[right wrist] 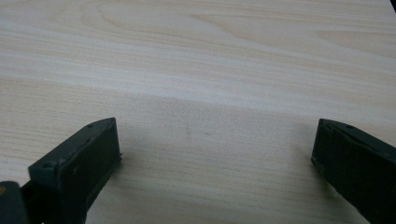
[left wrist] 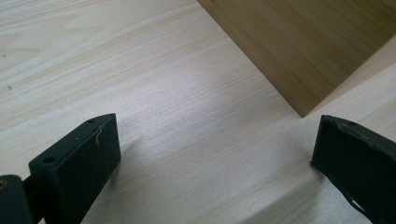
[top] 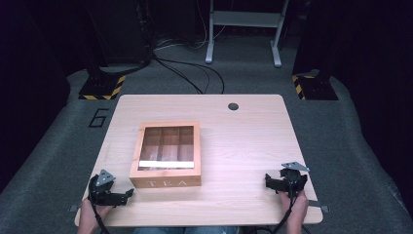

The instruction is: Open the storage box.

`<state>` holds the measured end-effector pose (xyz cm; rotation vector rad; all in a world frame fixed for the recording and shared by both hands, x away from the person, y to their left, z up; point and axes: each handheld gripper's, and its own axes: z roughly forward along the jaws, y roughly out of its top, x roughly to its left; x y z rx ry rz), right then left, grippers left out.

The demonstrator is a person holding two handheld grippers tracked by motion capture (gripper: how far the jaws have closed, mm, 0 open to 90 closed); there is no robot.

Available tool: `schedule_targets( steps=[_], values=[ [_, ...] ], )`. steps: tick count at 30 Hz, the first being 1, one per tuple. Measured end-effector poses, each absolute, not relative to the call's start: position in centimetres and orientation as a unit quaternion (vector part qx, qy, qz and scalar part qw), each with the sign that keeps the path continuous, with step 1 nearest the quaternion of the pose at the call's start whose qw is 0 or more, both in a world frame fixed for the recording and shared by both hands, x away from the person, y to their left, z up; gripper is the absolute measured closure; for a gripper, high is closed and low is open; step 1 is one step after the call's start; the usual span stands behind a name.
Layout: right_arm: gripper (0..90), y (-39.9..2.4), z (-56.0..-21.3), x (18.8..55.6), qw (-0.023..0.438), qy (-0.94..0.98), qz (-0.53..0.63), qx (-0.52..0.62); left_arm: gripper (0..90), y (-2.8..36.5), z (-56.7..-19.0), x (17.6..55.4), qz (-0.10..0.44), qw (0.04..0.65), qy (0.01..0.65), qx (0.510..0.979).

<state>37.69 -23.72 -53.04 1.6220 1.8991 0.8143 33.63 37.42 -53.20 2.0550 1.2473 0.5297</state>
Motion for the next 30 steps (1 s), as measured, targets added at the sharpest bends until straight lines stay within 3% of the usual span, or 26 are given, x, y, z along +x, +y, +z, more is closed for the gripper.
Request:
schedule_targets(
  steps=[22,30],
  values=[
    [0.5,-23.7,-53.0,37.7,0.254,0.699,0.3,0.597,1.0,37.3,-53.2,33.7,0.206,0.336,0.481,0.783],
    [0.6,-23.7,-53.0,37.7,0.254,0.699,0.299,0.597,3.2,36.4,-52.4,33.6,0.193,0.372,0.457,0.784]
  ],
)
